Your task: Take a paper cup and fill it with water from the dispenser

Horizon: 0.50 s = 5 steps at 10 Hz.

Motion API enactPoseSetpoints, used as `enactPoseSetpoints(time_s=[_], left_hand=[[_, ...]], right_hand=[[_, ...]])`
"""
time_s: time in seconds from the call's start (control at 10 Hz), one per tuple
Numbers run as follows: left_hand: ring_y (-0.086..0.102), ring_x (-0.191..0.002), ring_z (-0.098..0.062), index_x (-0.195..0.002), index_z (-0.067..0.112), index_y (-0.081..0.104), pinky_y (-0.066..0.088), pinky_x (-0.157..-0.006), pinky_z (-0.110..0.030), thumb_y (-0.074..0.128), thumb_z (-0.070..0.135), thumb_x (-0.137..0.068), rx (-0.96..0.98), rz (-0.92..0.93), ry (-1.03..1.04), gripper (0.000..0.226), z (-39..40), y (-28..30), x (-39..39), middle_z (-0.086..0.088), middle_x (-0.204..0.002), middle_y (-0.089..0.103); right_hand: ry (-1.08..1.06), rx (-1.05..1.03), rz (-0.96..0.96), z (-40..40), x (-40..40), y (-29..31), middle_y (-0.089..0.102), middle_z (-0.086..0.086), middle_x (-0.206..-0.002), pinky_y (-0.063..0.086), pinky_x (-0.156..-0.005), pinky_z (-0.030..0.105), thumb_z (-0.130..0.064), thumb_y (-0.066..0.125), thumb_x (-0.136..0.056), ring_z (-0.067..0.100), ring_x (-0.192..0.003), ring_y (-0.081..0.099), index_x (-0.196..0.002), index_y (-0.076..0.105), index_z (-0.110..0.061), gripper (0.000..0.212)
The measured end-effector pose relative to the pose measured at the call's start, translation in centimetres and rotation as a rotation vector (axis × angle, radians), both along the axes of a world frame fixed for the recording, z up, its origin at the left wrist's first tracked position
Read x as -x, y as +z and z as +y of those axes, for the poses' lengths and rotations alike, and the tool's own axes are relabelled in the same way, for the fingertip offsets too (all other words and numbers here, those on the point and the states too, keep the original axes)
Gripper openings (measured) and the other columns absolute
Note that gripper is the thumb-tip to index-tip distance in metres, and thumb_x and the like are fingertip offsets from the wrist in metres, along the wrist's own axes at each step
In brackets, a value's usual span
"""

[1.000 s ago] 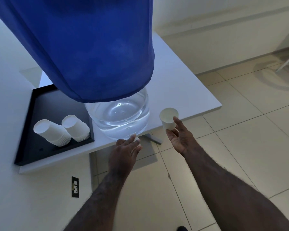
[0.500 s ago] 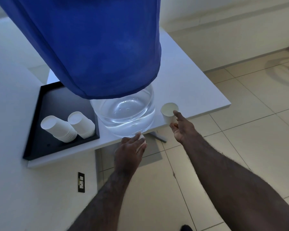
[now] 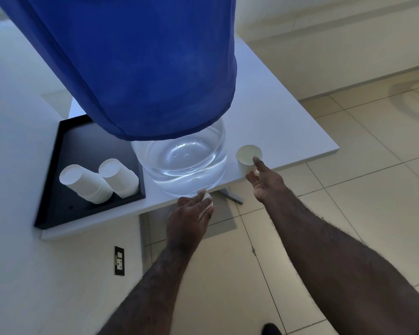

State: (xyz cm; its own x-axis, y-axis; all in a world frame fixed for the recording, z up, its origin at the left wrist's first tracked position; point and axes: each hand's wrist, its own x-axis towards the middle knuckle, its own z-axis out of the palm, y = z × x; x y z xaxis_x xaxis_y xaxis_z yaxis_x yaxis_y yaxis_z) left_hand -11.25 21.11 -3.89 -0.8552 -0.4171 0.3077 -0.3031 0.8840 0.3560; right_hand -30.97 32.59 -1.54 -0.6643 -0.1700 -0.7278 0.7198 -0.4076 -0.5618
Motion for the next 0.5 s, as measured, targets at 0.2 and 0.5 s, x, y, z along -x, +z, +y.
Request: enactPoseSetpoints(time_s=[0.2, 0.5], left_hand=[[0.059, -0.095, -0.015, -0.106, 0.029, 0.071, 0.056, -0.079, -0.031, 0.050, 0.047, -0.090, -0.026, -0.008, 0.000, 0.032, 0.0, 0.1, 0.0, 0.014, -0.125, 0.067], [0.063, -0.102, -0.016, -0.111, 0.031, 0.069, 0.058, -0.080, -0.036, 0.064, 0.038, -0.087, -0.036, -0.050, -0.023, 0.026, 0.0, 1.3, -0.1, 0.014, -0.129, 0.064]], right_hand=[[0.038, -0.053, 0.012, -0.4, 0.3, 0.4, 0.058, 0.008, -0.099, 0.056, -0.091, 0.036, -0.026, 0.085, -0.071, 0.028, -0.104, 0.066, -0.096, 0.055, -0.008, 0.043], [0.106, -0.191, 0.047, 0.5, -0.6, 1.0, 0.061, 0.008, -0.089, 0.052, -0.096, 0.039, -0.047, 0.080, -0.071, 0.023, -0.095, 0.065, -0.090, 0.052, -0.004, 0.054]])
